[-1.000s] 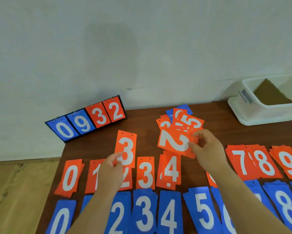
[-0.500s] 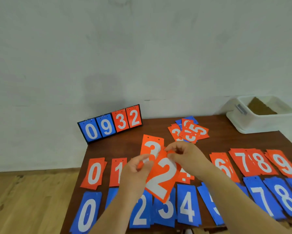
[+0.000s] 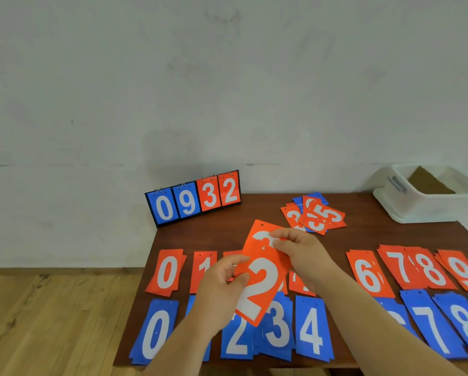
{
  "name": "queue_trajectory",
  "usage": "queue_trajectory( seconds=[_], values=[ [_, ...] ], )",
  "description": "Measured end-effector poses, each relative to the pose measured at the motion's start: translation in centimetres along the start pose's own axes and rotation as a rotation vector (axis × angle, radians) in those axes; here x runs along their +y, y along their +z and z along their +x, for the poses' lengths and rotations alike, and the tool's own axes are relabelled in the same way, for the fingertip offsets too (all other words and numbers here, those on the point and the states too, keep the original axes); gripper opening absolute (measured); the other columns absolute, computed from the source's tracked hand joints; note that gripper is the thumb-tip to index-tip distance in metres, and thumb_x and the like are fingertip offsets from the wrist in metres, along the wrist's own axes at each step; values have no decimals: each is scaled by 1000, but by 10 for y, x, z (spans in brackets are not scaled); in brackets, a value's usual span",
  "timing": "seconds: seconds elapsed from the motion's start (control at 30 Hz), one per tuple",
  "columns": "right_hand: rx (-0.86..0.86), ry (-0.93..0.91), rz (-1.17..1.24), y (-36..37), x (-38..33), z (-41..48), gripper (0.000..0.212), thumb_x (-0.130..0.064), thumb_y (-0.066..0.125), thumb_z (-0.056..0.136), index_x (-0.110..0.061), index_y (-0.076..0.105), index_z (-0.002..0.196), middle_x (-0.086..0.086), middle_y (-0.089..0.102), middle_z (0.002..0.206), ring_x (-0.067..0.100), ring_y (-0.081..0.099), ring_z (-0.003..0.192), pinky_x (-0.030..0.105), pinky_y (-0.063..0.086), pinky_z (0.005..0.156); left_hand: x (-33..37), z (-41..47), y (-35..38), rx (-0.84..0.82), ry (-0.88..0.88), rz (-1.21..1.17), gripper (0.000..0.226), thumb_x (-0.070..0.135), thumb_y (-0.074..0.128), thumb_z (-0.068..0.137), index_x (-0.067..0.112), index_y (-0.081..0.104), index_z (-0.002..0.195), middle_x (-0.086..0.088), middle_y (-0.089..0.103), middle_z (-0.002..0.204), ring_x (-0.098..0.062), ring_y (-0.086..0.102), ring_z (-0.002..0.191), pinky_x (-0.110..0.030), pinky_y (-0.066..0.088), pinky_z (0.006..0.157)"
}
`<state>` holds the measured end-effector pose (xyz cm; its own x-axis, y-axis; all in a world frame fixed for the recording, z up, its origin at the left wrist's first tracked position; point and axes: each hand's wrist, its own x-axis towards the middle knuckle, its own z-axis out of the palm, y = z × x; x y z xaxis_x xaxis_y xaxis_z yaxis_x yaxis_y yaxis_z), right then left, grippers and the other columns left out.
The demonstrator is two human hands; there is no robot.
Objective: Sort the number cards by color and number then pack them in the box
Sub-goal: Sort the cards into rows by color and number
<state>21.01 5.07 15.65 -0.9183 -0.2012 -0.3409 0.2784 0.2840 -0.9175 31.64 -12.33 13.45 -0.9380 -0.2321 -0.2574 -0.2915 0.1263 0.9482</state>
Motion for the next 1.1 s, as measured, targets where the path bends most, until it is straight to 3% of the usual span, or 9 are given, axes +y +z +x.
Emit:
queue_trajectory(
  seconds=[0.1,0.17,0.27,0.37,0.47,0.57,0.7,0.83,1.1],
  values=[
    [110,-49,-29,-4,3,9,17,-16,64,99,-29,71,109,3,75,97,31,73,80,45,64,76,-9,3,-6,43,-1,50,24,25,62,101,46,65,111,17,68,111,-5,75,87,-32,64,70],
    [191,-98,-109,-13,7,13,23,-14,63,98,-28,66,116,-1,71,101,19,66,67,27,56,57,-17,7,-13,161,18,66,22,25,61,102,45,68,108,19,68,110,-10,74,90,-36,64,76],
    [198,-120,-232,-29,15,16,32,-11,63,97,-32,57,120,-8,65,103,9,62,63,14,44,44,-26,18,-29,384,5,38,19,27,59,102,42,70,101,19,67,111,-17,69,101,-37,62,85],
    [161,-99,-328,-43,27,19,38,-9,63,95,-32,55,123,-15,57,106,6,62,73,13,45,50,-30,33,-37,449,-25,42,14,36,61,101,48,68,102,18,66,115,-18,69,103,-44,62,86],
    [116,-60,-358,-58,43,28,38,-10,63,96,-34,55,125,-10,56,117,7,60,90,15,49,60,-25,48,-28,436,-37,109,16,33,60,102,48,65,103,19,63,115,-16,70,97,-41,65,79],
    [52,-20,-379,-72,57,41,33,-16,62,97,-38,55,120,-10,53,119,14,61,104,23,56,73,-24,64,-11,413,-49,190,21,27,59,102,47,63,108,16,62,120,-17,67,107,-42,62,88],
    [-42,6,-421,-86,74,65,25,-20,59,101,-40,56,116,-11,55,115,10,63,95,20,54,69,-31,80,9,379,-85,284,29,17,62,100,37,64,120,10,60,125,-12,59,117,-30,57,91],
    [-128,20,-459,-88,89,93,26,-19,56,102,-39,56,120,-12,56,114,8,62,91,17,52,65,-38,96,24,343,-136,393,34,17,62,100,38,61,126,13,57,129,-6,52,117,-20,48,85],
    [-155,100,-470,-52,122,129,26,-15,56,100,-35,58,116,-12,63,103,7,63,85,24,59,72,-73,122,41,247,-208,491,39,19,61,101,37,55,135,11,54,140,-9,53,125,-21,50,93]
  ],
)
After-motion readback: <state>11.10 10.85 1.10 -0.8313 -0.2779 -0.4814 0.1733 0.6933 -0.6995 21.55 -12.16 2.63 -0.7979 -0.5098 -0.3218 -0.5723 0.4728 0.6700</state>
